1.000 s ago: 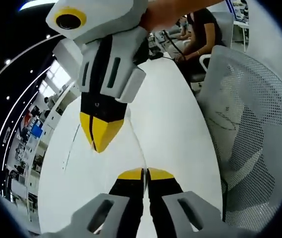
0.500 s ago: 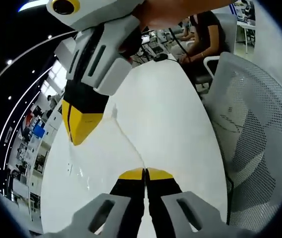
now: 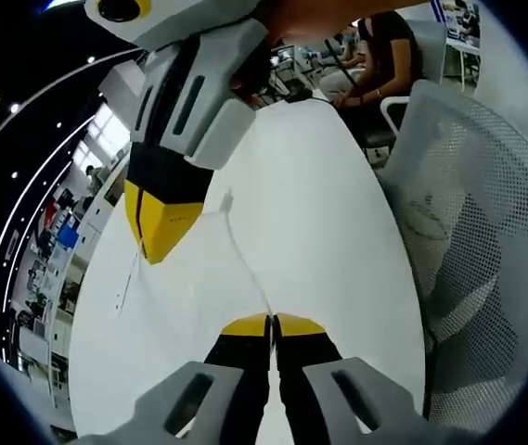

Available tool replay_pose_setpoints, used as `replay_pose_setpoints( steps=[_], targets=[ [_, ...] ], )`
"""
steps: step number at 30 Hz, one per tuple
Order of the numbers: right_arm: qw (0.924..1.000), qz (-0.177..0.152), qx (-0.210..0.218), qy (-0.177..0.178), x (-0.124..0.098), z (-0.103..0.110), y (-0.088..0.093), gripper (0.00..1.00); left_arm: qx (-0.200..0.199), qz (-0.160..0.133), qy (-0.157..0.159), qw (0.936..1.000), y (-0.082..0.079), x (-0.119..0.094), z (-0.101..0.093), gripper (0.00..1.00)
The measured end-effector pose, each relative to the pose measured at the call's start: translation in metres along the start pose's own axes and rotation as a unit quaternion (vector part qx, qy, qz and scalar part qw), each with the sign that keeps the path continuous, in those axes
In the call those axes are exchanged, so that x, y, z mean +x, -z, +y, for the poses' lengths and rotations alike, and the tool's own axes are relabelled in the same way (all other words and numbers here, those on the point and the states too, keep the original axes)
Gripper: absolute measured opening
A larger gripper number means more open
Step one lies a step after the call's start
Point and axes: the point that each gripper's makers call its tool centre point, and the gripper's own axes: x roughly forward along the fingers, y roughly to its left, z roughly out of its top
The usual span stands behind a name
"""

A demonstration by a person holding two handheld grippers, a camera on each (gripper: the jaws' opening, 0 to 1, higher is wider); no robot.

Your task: Open the resealable bag by pulling the two sides of the seal apart until the entire bag opening is separated and visibly accessible.

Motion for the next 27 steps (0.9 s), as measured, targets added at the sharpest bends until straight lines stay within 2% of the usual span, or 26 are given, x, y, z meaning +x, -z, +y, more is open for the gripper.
replay_pose_setpoints(
  steps=[5, 13, 15, 19, 23, 27],
  targets=[
    [0.9998, 0.016, 0.004, -0.009, 0.007, 0.009, 0.015, 0.00, -0.010, 0.011, 0.014, 0.9998, 0.007, 0.010, -0.010, 0.00],
    [0.9995, 0.029, 0.006, -0.008, 0.012, 0.011, 0.033, 0.00, -0.027, 0.011, 0.013, 0.9995, 0.009, 0.013, -0.010, 0.00],
    [0.9994, 0.033, 0.005, -0.005, 0.014, 0.010, 0.038, 0.00, -0.016, 0.008, -0.005, 0.9998, 0.010, 0.013, -0.004, 0.04],
    [0.9990, 0.044, 0.000, -0.001, 0.019, 0.007, 0.049, 0.00, -0.027, 0.010, -0.005, 0.9996, 0.016, 0.012, -0.005, 0.17],
    [0.9983, 0.051, -0.027, -0.006, 0.025, 0.007, 0.056, 0.00, -0.034, 0.005, -0.013, 0.9993, 0.020, 0.008, -0.004, 0.15],
    [0.9958, 0.049, -0.077, -0.005, 0.032, 0.003, 0.060, 0.00, -0.040, -0.004, -0.027, 0.9988, 0.020, 0.001, -0.003, 0.14]
  ],
)
